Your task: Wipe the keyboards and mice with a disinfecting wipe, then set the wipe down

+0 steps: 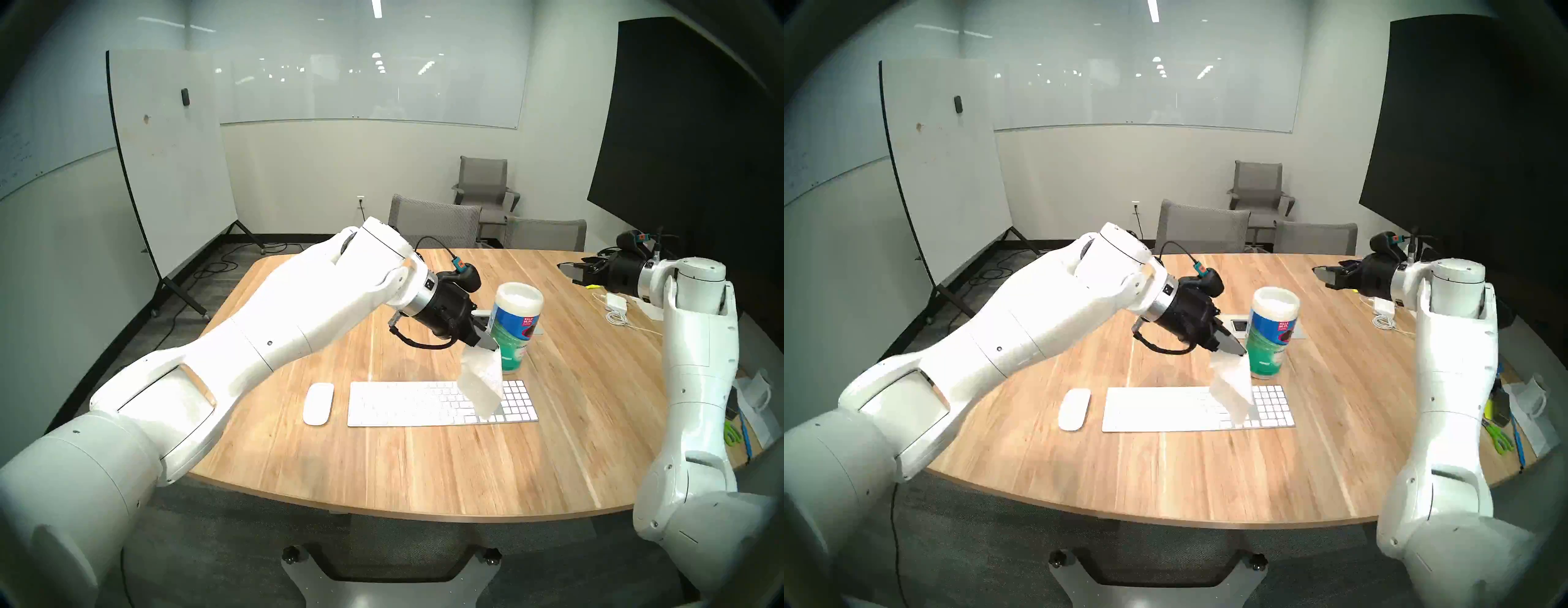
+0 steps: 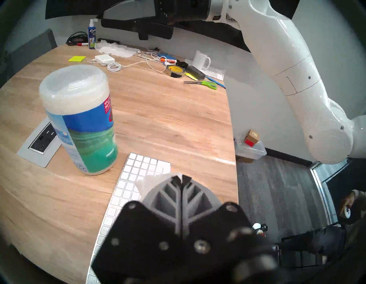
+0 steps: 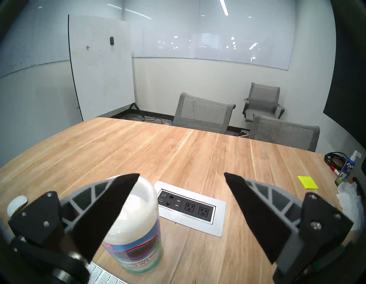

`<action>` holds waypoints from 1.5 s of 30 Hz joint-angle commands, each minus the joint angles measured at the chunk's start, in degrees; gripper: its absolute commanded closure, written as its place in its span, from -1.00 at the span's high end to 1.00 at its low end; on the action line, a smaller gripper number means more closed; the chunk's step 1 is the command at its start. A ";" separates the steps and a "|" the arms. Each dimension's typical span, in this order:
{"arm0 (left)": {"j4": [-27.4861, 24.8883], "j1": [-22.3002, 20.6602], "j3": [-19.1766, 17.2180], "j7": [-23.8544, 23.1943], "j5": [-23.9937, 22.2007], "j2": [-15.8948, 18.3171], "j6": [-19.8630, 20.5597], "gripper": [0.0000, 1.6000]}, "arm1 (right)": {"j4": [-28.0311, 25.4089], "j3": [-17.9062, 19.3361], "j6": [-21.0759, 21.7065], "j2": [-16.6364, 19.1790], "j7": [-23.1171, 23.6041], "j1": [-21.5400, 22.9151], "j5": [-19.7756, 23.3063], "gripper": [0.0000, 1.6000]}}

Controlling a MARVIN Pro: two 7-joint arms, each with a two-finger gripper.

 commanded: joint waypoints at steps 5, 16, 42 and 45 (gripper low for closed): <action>5.34 -5.18 1.24 -1.04 1.75 -4.60 -1.31 -1.00 | -1.17 -0.08 0.04 0.13 -0.13 1.17 0.06 1.00; 3.19 -9.01 2.28 -3.98 3.30 -5.07 -1.30 -1.00 | -1.13 -0.08 -0.01 0.14 -0.10 1.17 0.07 1.00; 14.30 -18.72 14.99 -11.57 8.85 -15.97 -9.62 -1.00 | -1.11 -0.07 -0.03 0.14 -0.08 1.18 0.07 1.00; 15.35 -19.13 15.25 -12.37 8.93 -16.57 -10.02 -1.00 | -1.13 -0.07 -0.01 0.14 -0.09 1.18 0.06 1.00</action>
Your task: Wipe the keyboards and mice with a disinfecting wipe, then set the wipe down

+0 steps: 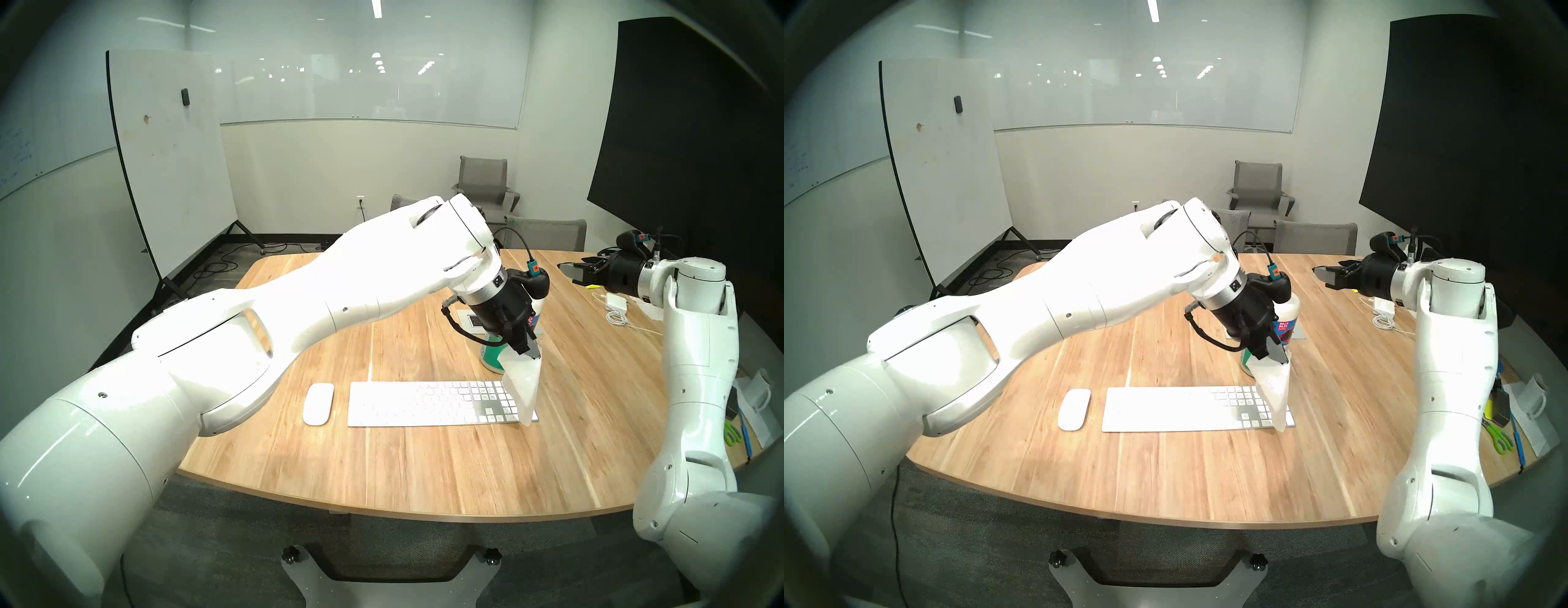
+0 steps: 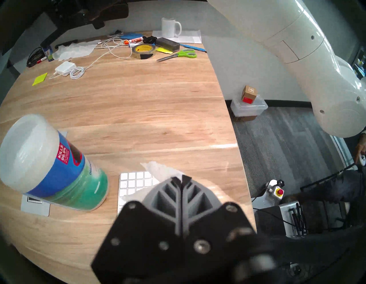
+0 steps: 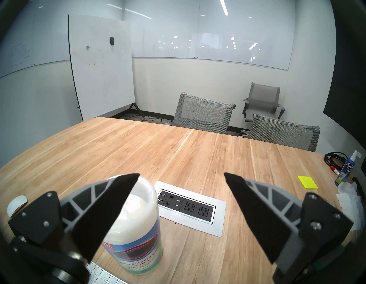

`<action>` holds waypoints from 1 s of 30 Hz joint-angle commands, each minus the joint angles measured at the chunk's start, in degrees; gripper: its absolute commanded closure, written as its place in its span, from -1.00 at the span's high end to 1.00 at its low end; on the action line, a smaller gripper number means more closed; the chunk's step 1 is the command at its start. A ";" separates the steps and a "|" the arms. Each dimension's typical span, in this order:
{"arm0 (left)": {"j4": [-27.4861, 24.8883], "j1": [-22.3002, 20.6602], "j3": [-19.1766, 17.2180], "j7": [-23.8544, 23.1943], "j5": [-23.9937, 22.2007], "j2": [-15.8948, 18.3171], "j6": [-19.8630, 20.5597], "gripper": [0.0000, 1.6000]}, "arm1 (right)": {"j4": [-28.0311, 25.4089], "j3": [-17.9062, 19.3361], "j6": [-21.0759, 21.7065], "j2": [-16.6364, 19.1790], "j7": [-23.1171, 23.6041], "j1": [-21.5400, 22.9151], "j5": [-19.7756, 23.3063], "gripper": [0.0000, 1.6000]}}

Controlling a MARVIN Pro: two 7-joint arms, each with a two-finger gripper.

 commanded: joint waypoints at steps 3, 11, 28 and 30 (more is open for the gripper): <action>2.48 -5.25 1.09 -4.32 0.57 -3.50 -2.65 -1.00 | -1.14 -0.07 0.01 0.13 -0.11 1.17 0.08 1.00; 3.86 -5.75 1.19 -4.78 0.38 -4.48 -1.59 -1.00 | -1.18 -0.07 0.06 0.12 -0.13 1.17 0.07 1.00; -3.85 -0.45 -3.34 7.13 -2.87 -2.82 7.57 -0.07 | -1.21 -0.06 0.09 0.11 -0.15 1.17 0.05 1.00; -4.52 0.03 -3.74 8.13 -3.10 -2.70 8.04 -0.07 | -1.22 -0.06 0.10 0.11 -0.15 1.17 0.05 1.00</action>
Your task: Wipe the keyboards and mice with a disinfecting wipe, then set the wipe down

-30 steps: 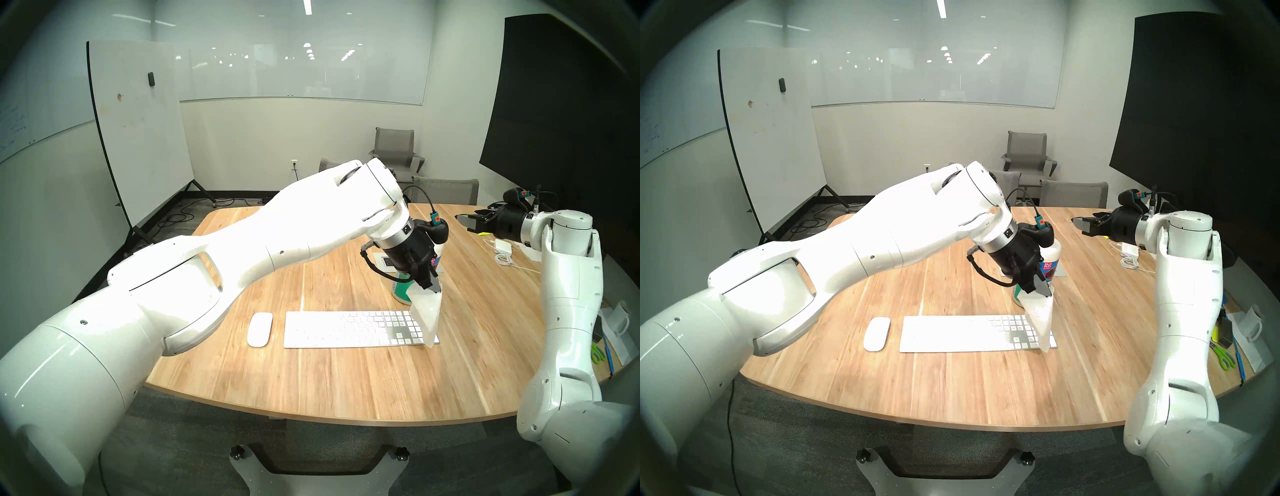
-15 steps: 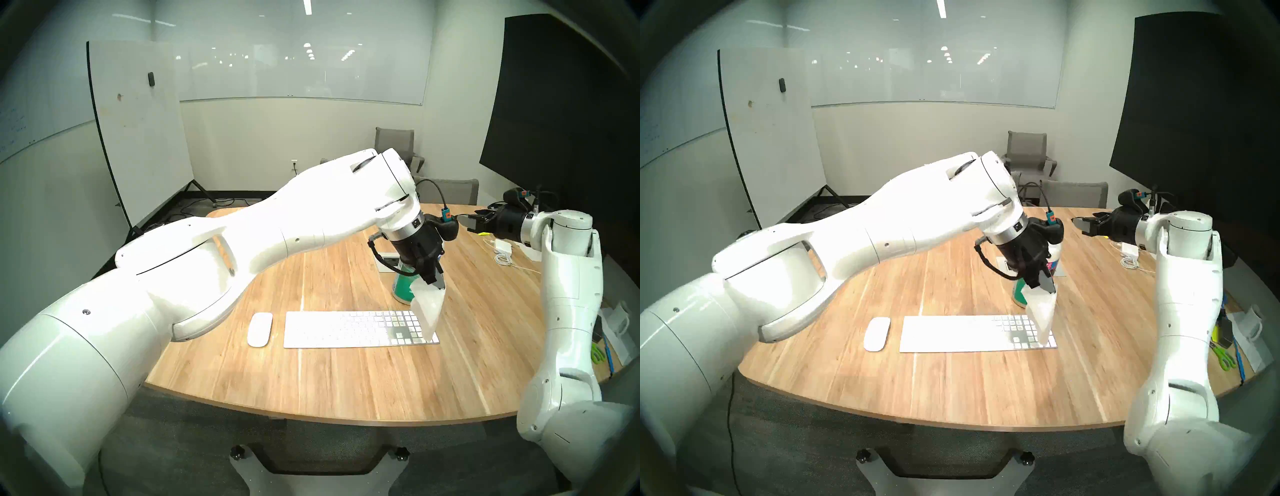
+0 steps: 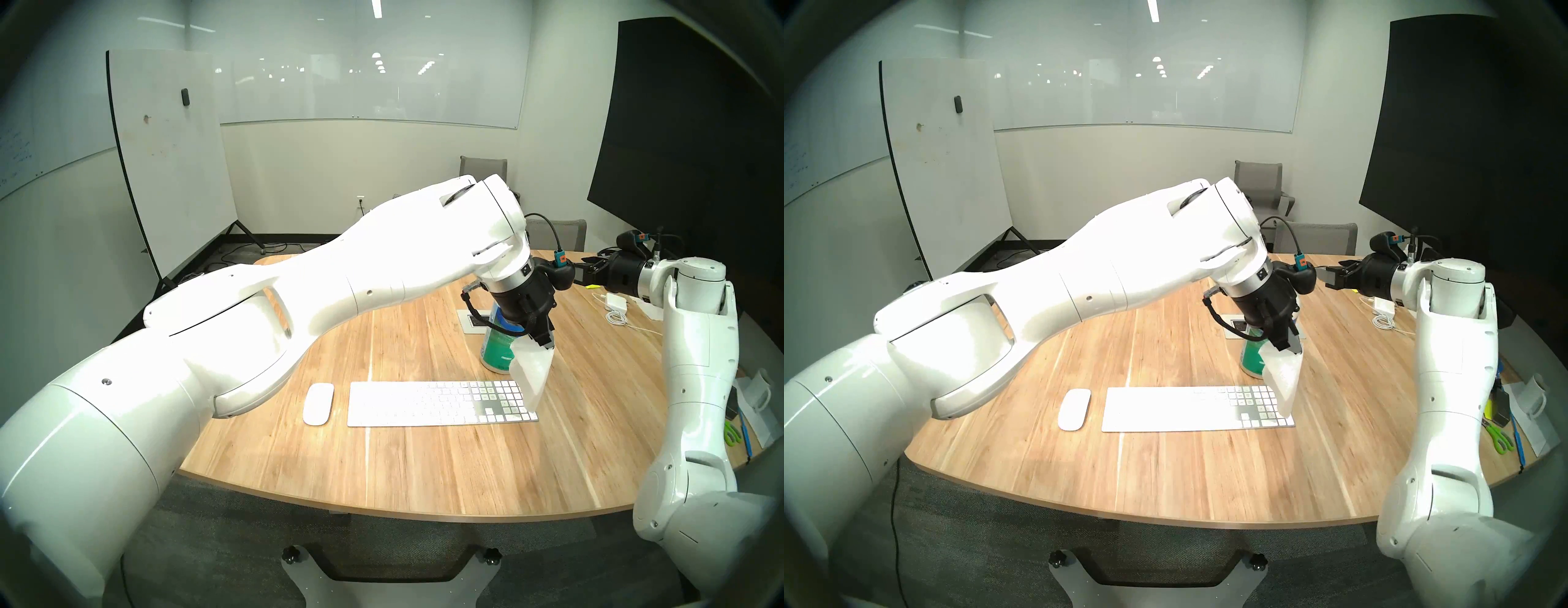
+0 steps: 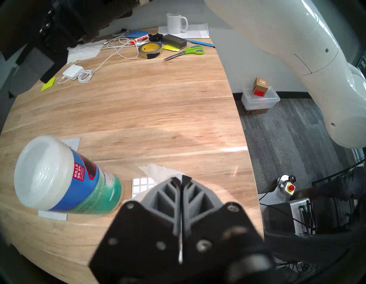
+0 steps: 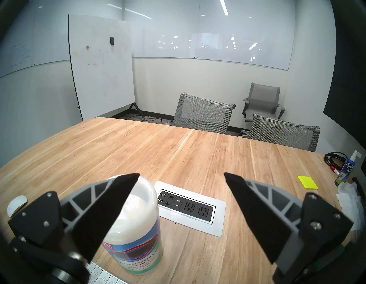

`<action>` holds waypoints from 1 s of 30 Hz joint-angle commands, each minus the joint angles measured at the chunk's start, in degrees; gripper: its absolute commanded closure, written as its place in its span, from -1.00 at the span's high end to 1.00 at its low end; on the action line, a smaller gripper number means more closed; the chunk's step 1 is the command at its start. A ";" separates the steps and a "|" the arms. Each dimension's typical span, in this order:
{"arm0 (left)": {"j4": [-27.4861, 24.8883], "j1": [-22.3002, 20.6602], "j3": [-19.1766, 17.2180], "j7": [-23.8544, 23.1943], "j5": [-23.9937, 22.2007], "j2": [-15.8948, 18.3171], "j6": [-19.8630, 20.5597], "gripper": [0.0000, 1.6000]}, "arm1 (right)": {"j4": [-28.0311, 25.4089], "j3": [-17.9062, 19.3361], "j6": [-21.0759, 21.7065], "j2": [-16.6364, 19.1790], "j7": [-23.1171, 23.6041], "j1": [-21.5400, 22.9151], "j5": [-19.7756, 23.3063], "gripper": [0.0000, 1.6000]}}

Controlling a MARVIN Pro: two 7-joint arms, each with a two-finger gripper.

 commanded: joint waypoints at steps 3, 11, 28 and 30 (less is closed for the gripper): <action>-3.71 3.01 -3.87 3.19 -2.15 0.64 2.43 -0.07 | -1.20 -0.06 0.10 0.10 -0.16 1.16 0.06 1.00; -4.29 3.49 -4.26 4.00 -2.27 0.72 2.82 -0.07 | -1.20 -0.06 0.10 0.10 -0.16 1.16 0.06 1.00; 0.47 3.78 -1.87 5.59 -1.48 -3.93 0.66 0.48 | -1.16 -0.06 0.05 0.12 -0.13 1.17 0.07 1.00; 0.50 3.87 -0.23 5.48 -0.87 -3.67 0.46 1.00 | -1.16 -0.06 0.05 0.11 -0.13 1.17 0.07 1.00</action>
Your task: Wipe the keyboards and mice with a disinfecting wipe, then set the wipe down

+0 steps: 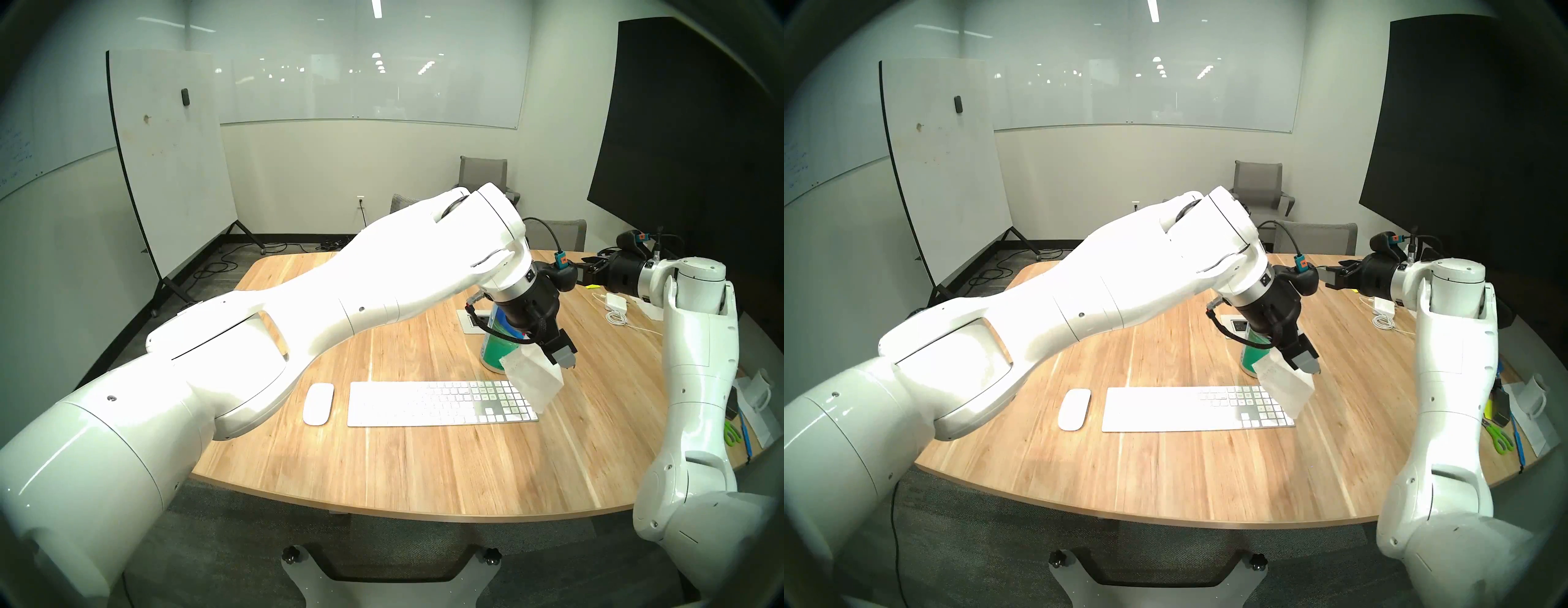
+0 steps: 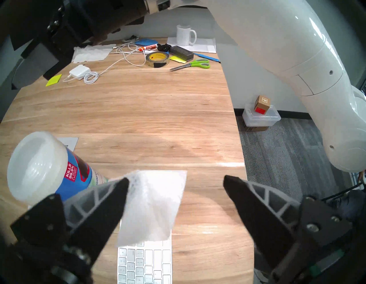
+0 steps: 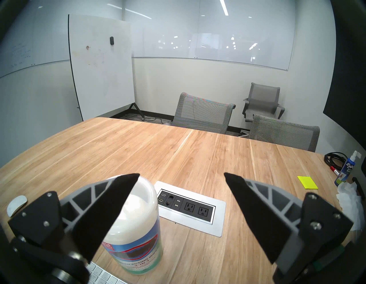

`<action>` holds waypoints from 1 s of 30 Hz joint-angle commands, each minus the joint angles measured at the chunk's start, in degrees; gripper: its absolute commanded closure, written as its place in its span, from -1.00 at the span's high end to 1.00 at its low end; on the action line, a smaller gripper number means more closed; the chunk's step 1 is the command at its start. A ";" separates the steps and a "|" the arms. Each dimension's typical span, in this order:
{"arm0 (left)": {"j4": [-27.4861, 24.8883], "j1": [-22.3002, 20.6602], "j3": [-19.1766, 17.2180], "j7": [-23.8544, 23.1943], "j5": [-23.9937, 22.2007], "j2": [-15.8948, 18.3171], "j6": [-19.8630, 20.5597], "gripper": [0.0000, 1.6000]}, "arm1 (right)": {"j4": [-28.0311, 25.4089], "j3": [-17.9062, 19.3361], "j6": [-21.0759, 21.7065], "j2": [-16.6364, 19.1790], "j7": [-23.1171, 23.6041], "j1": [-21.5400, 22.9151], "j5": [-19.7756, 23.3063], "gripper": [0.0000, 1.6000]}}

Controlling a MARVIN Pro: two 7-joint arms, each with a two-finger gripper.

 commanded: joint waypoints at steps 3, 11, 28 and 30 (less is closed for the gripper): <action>-0.32 1.14 3.28 -0.15 1.27 -0.76 -1.57 1.00 | -1.16 -0.06 0.09 0.11 -0.14 1.17 0.08 1.00; -6.95 5.77 5.09 -2.07 2.17 7.10 1.27 1.00 | -1.02 -0.05 -0.06 0.14 -0.06 1.17 0.11 1.00; -19.67 7.25 0.27 -2.17 3.86 19.60 1.25 -1.00 | -1.06 -0.06 -0.02 0.13 -0.08 1.18 0.10 1.00; -21.04 7.41 0.37 -2.04 4.05 20.45 1.26 -1.00 | -1.10 -0.06 0.01 0.12 -0.10 1.18 0.09 1.00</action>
